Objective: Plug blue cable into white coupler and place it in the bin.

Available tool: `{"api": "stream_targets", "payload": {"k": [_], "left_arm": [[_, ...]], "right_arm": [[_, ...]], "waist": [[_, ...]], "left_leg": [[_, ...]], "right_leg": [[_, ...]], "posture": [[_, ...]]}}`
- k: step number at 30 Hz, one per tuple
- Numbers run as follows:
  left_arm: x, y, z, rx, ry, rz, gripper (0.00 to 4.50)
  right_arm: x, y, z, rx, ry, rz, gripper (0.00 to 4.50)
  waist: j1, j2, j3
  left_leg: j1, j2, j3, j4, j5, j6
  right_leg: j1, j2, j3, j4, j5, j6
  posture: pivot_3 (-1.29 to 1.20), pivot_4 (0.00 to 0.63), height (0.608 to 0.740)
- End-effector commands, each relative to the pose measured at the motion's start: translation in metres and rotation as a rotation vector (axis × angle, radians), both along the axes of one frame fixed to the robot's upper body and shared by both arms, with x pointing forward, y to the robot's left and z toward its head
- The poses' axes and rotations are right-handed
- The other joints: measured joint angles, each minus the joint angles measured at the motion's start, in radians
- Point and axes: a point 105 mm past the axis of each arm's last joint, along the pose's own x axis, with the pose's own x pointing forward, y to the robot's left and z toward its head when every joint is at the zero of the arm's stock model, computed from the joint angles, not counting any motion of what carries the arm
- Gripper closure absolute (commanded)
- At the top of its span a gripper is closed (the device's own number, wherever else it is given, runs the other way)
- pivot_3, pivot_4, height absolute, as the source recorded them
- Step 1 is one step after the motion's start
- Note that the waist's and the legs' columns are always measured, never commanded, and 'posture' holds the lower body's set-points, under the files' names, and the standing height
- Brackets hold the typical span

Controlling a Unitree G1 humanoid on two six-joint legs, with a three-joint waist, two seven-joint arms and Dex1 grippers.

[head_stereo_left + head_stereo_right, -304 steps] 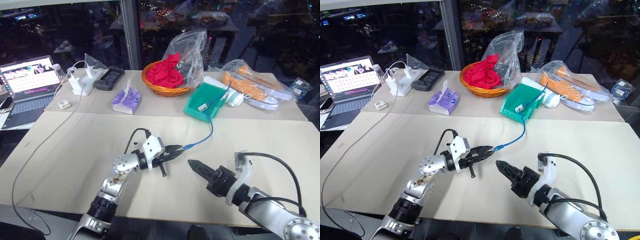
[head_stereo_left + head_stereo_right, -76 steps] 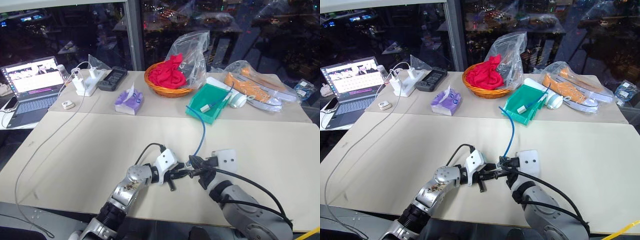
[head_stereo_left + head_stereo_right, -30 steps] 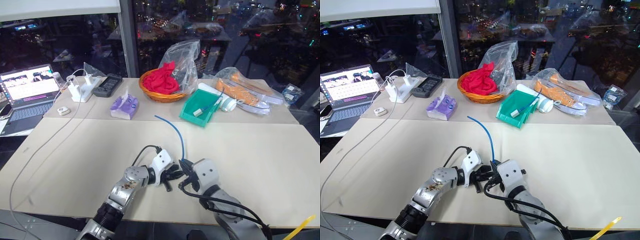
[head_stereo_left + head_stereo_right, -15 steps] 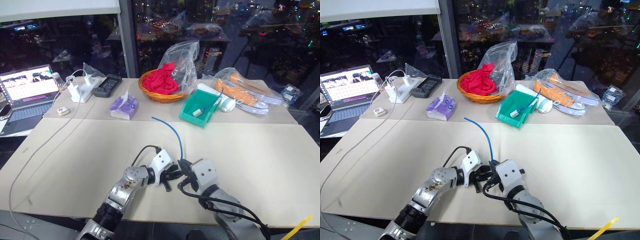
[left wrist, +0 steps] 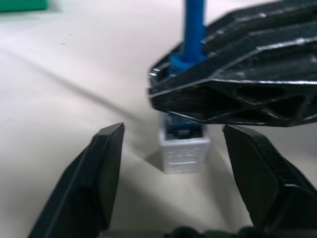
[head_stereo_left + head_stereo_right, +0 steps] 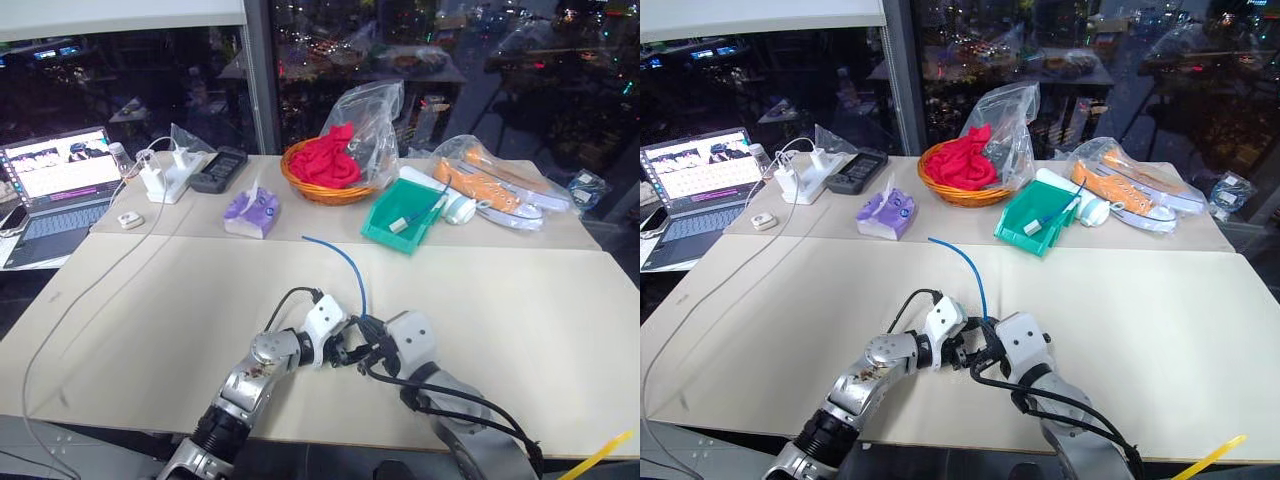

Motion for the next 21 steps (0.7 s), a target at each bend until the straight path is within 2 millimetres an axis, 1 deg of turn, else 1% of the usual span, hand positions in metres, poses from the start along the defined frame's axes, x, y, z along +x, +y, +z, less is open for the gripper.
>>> {"api": "stream_targets", "payload": {"k": [1,3,6,10,12,13,15,16,20,21], "left_arm": [[0.002,0.017,0.016,-0.028,-0.049,0.066,1.28],[0.001,0.03,0.021,-0.028,-0.067,0.106,1.28],[-0.005,0.047,0.036,-0.058,-0.101,0.161,1.28],[-0.012,0.059,0.052,-0.101,-0.127,0.224,1.28],[-0.015,0.06,0.056,-0.124,-0.132,0.251,1.28],[-0.018,0.059,0.059,-0.145,-0.132,0.26,1.28],[-0.021,0.059,0.066,-0.181,-0.14,0.283,1.28],[-0.021,0.059,0.069,-0.19,-0.144,0.292,1.28],[-0.02,0.061,0.075,-0.213,-0.166,0.329,1.28],[-0.019,0.062,0.076,-0.217,-0.169,0.338,1.28]], "right_arm": [[-0.002,-0.016,-0.025,-0.019,0.147,-0.054,4.5],[0.001,-0.021,-0.013,-0.001,0.122,-0.062,4.5],[0.007,-0.027,0.015,0.084,0.084,-0.055,4.5],[0.027,-0.03,0.062,0.3,0.043,-0.021,4.5],[0.04,-0.029,0.095,0.393,-0.001,0.033,4.5],[0.049,-0.031,0.109,0.409,-0.018,0.046,4.5],[0.071,-0.038,0.129,0.427,-0.029,0.034,4.5],[0.079,-0.041,0.134,0.43,-0.027,0.025,4.5],[0.136,-0.053,0.158,0.477,-0.016,-0.058,4.5],[0.149,-0.055,0.159,0.467,-0.015,-0.091,4.5]], "waist": [[0.001,0.001,0.001],[0.0,0.001,0.004],[0.0,0.003,0.009],[0.004,0.006,0.024],[0.002,0.008,0.027],[0.001,0.009,0.028],[-0.005,0.011,0.03],[-0.006,0.011,0.03],[-0.012,0.011,0.03],[-0.02,0.012,0.03]], "left_leg": [[0.0,0.0,0.0,0.0,0.0,0.0],[0.0,0.0,0.0,0.0,0.0,0.0],[-0.001,0.0,0.0,0.0,0.0,0.0],[-0.004,0.0,0.0,0.001,0.001,-0.001],[-0.01,0.0,-0.001,0.001,0.001,-0.002],[-0.015,-0.001,-0.001,0.002,0.002,-0.004],[-0.018,-0.001,-0.003,0.002,0.006,-0.011],[-0.018,-0.001,-0.003,0.001,0.007,-0.013],[-0.019,-0.001,-0.003,0.0,0.007,-0.012],[-0.02,-0.001,-0.003,0.001,0.007,-0.012]], "right_leg": [[0.0,0.0,0.0,0.0,0.0,0.0],[-0.002,0.0,0.0,0.0,0.0,0.0],[-0.004,0.0,0.0,0.0,0.0,0.0],[-0.006,0.0,0.0,0.0,0.001,-0.001],[-0.01,0.0,0.0,0.0,0.002,-0.002],[-0.016,0.0,0.0,0.001,0.005,-0.008],[-0.02,0.001,0.0,0.001,0.008,-0.012],[-0.021,0.001,0.0,0.001,0.008,-0.012],[-0.02,0.001,-0.002,-0.001,0.008,-0.012],[-0.02,0.001,-0.002,-0.001,0.008,-0.012]], "posture": [[0.0,0.15,0.74],[0.0,0.15,0.74],[0.0,0.15,0.74],[0.0,0.15,0.74],[0.0,0.15,0.74],[0.0,0.15,0.74],[0.0,0.15,0.74],[0.0,0.15,0.74],[0.0,0.15,0.74],[0.0,0.15,0.74]]}}
